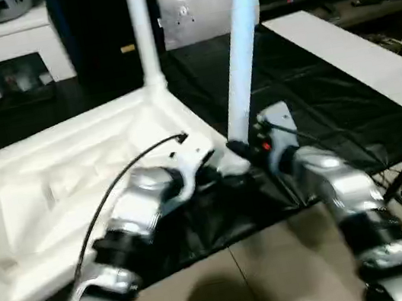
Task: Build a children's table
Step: Rotate leg to tighten
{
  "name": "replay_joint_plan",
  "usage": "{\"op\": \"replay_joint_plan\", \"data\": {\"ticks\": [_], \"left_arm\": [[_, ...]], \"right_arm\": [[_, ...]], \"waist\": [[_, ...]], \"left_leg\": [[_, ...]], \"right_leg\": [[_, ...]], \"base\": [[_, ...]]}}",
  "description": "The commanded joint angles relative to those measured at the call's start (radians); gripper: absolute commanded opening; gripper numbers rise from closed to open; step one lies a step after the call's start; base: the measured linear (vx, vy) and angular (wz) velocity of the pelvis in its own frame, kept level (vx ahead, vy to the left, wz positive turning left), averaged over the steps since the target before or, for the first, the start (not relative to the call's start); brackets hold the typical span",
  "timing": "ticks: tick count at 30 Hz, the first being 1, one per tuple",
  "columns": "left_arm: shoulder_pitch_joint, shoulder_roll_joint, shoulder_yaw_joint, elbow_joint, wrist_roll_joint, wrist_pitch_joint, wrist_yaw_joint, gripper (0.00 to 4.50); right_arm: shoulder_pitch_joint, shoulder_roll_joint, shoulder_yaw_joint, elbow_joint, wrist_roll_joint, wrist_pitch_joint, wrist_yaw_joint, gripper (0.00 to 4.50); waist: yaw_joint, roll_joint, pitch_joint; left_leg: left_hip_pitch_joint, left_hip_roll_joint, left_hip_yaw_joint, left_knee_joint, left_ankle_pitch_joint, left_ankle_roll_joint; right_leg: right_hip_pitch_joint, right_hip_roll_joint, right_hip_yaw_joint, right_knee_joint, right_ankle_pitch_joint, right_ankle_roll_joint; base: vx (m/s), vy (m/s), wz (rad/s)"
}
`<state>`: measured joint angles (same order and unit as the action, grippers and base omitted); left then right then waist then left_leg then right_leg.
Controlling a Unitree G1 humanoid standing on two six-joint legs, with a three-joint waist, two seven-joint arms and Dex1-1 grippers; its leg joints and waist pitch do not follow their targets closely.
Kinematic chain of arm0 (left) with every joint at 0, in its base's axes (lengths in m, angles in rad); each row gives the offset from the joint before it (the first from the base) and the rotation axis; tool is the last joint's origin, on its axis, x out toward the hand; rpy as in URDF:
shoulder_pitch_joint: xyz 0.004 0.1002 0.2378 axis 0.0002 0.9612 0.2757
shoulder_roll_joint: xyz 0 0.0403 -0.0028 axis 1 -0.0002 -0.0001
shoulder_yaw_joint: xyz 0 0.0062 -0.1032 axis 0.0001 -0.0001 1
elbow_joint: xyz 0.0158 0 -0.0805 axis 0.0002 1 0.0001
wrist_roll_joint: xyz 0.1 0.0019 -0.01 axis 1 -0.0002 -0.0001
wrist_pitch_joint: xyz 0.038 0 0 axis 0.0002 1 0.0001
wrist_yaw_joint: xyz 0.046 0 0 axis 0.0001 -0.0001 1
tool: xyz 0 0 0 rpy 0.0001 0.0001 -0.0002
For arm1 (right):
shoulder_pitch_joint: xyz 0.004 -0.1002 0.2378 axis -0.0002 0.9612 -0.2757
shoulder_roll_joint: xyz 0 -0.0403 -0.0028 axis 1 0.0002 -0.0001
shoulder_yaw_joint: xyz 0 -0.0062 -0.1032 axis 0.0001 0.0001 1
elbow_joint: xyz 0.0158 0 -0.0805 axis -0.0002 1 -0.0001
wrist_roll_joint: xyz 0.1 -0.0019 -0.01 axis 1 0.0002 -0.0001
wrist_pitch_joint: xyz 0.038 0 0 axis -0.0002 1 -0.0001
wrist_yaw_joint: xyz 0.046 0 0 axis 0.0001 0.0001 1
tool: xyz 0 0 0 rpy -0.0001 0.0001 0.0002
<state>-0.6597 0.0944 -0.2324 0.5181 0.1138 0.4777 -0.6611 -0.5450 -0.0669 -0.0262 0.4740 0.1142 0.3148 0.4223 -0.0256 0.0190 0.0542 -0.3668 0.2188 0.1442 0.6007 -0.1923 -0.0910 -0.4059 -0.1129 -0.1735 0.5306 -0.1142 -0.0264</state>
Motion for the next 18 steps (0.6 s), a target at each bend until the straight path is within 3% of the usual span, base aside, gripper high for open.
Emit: {"op": "replay_joint_plan", "data": {"ticks": [1, 3, 4, 5, 7, 11, 12, 15, 16, 18], "left_arm": [[-0.047, -0.037, 0.007, -0.059, -0.027, -0.023, 0.016, 0.00], [-0.046, -0.024, 0.005, -0.056, -0.021, -0.025, 0.019, 0.00], [-0.044, -0.023, 0.005, -0.060, -0.019, -0.022, 0.025, 0.00], [-0.040, -0.013, 0.007, -0.061, -0.018, -0.026, 0.023, 0.00], [-0.033, 0.008, 0.007, -0.061, -0.013, -0.044, 0.009, 0.00], [-0.013, 0.070, -0.014, -0.063, -0.014, -0.078, -0.070, 0.00], [-0.008, 0.083, -0.017, -0.064, -0.016, -0.081, -0.089, 0.00], [0.002, 0.119, -0.032, -0.065, -0.021, -0.107, -0.151, 0.00], [0.007, 0.137, -0.042, -0.065, -0.022, -0.127, -0.185, 0.00], [0.017, 0.181, -0.072, -0.063, -0.028, -0.167, -0.277, 0.00]], "right_arm": [[-0.012, 0.038, 0.032, 0.005, 0.024, -0.003, 0.025, 2.62], [-0.007, 0.024, 0.037, 0.000, 0.014, -0.022, 0.032, 2.82], [-0.006, 0.024, 0.039, 0.000, 0.009, -0.027, 0.026, 2.94], [0.003, 0.016, 0.038, -0.007, 0.008, -0.044, 0.035, 3.02], [0.020, -0.001, 0.034, -0.022, 0.017, -0.068, 0.067, 3.08], [0.058, -0.068, 0.025, -0.049, 0.033, -0.112, 0.167, 3.48], [0.066, -0.082, 0.025, -0.058, 0.037, -0.116, 0.189, 3.48], [0.083, -0.132, 0.032, -0.075, 0.046, -0.127, 0.265, 3.87], [0.091, -0.158, 0.039, -0.081, 0.052, -0.130, 0.310, 3.92], [0.108, -0.222, 0.055, -0.094, 0.066, -0.148, 0.427, 4.10]], "waist": [[0.015, -0.007, -0.083], [0.024, -0.009, -0.085], [0.030, -0.002, -0.089], [0.038, -0.004, -0.093], [0.045, -0.008, -0.092], [0.059, -0.006, -0.094], [0.063, 0.000, -0.090], [0.067, -0.004, -0.084], [0.068, 0.002, -0.079], [0.073, -0.003, -0.078]], "left_leg": [[-0.006, -0.001, 0.010, -0.067, -0.207, 0.079], [-0.008, -0.001, 0.013, -0.063, -0.163, 0.092], [-0.012, -0.002, 0.012, -0.060, -0.129, 0.097], [-0.014, -0.001, 0.013, -0.057, -0.081, 0.108], [-0.016, -0.005, 0.017, -0.052, -0.054, 0.125], [-0.017, -0.002, 0.017, -0.050, -0.030, 0.148], [-0.014, -0.001, 0.019, -0.052, -0.058, 0.147], [-0.007, -0.001, 0.022, -0.057, -0.142, 0.116], [-0.004, -0.001, 0.023, -0.060, -0.177, 0.098], [-0.001, -0.003, 0.024, -0.060, -0.211, 0.089]], "right_leg": [[0.069, -0.040, 0.045, -0.048, -0.356, -0.130], [0.067, -0.040, 0.051, -0.037, -0.324, -0.148], [0.072, -0.042, 0.054, -0.025, -0.295, -0.159], [0.071, -0.041, 0.058, -0.018, -0.236, -0.170], [0.069, -0.037, 0.061, -0.011, -0.189, -0.187], [0.068, -0.034, 0.063, -0.002, -0.157, -0.200], [0.067, -0.033, 0.062, -0.006, -0.187, -0.196], [0.063, -0.032, 0.061, -0.024, -0.308, -0.163], [0.060, -0.032, 0.062, -0.030, -0.363, -0.143], [0.059, -0.031, 0.061, -0.040, -0.419, -0.110]], "base": [[0.000, 0.000, 0.00], [0.000, 0.000, 0.00], [0.000, 0.000, 0.00], [0.000, 0.000, 0.00], [0.000, 0.000, 0.00], [0.000, 0.000, 0.00], [0.000, 0.000, 0.00], [0.000, 0.000, 0.00], [0.000, 0.000, 0.00], [0.000, 0.000, 0.00]]}}
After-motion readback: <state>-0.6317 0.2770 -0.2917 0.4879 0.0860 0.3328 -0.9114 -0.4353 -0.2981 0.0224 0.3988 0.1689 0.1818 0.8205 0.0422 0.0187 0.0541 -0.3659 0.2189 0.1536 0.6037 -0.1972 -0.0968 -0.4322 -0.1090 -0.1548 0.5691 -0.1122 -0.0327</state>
